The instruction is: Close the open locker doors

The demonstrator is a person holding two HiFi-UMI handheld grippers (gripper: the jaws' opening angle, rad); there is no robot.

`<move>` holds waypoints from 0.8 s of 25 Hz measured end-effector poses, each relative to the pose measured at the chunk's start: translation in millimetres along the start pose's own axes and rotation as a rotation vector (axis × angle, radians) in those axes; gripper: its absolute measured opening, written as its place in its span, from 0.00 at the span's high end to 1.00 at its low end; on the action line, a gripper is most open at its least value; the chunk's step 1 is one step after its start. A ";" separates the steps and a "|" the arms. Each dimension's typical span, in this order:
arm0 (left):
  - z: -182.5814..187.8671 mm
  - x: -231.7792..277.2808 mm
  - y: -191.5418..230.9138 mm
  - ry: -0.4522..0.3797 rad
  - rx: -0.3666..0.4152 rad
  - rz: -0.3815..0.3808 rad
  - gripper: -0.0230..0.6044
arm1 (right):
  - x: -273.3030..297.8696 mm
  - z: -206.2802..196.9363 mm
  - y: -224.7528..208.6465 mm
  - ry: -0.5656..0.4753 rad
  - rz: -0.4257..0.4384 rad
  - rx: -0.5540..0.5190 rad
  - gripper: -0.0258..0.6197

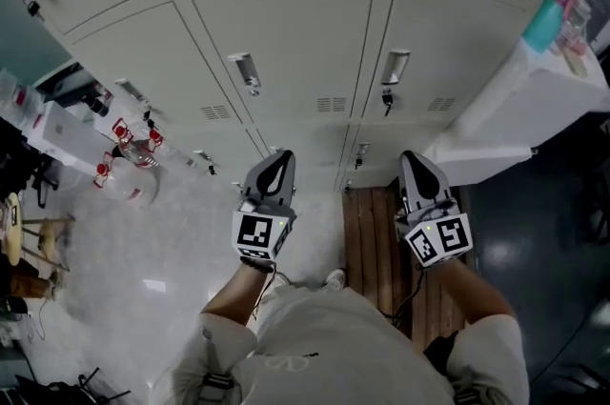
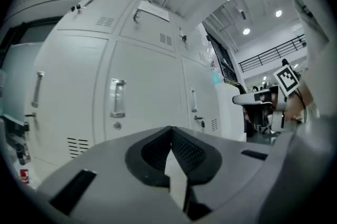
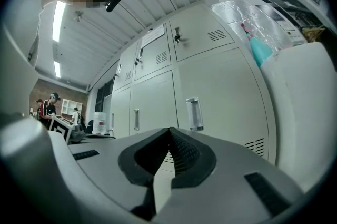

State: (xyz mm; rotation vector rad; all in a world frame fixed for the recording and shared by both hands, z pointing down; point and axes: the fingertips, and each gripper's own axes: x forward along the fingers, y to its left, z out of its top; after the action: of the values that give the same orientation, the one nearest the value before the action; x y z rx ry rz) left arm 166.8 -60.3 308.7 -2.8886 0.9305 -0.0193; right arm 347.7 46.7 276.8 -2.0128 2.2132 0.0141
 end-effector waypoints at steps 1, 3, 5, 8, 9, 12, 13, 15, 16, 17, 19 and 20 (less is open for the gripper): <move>4.8 -21.1 11.5 0.002 -0.015 0.023 0.96 | -1.2 6.0 7.7 -0.011 -0.007 0.011 0.95; 16.9 -59.9 33.7 -0.001 -0.057 0.072 0.96 | -3.4 18.0 23.9 -0.032 -0.020 0.024 0.95; 30.1 -93.1 54.2 -0.007 -0.084 0.117 0.96 | -4.3 29.9 40.3 -0.052 -0.025 0.028 0.95; 47.6 -128.7 78.0 -0.040 -0.079 0.128 0.96 | -5.6 47.4 61.0 -0.081 -0.035 0.020 0.95; 52.8 -136.9 86.0 -0.057 -0.071 0.128 0.96 | -6.0 51.8 66.4 -0.083 -0.041 0.019 0.95; 63.7 -155.7 111.6 -0.097 -0.062 0.151 0.96 | -5.1 59.6 82.2 -0.083 -0.047 0.007 0.95; 66.0 -161.6 118.8 -0.111 -0.071 0.159 0.96 | -5.0 60.7 88.2 -0.085 -0.045 0.000 0.95; 67.4 -174.0 129.4 -0.130 -0.089 0.178 0.96 | -5.8 59.9 100.5 -0.086 -0.039 -0.012 0.95; 66.2 -179.4 132.8 -0.133 -0.096 0.186 0.96 | -6.3 58.4 106.0 -0.085 -0.037 -0.015 0.95; 64.3 -183.6 135.3 -0.133 -0.102 0.192 0.96 | -6.4 56.4 110.6 -0.082 -0.036 -0.014 0.95; 60.8 -188.2 139.2 -0.130 -0.114 0.195 0.96 | -6.0 52.0 118.0 -0.075 -0.035 -0.009 0.95; 60.2 -189.2 140.8 -0.130 -0.116 0.193 0.96 | -5.9 50.3 121.0 -0.073 -0.034 -0.006 0.95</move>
State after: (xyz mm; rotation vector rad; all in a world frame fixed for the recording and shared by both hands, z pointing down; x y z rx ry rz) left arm -66.0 -57.8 238.0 -2.8460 1.2175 0.2434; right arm 233.6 70.0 216.4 -2.0188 2.1372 0.0887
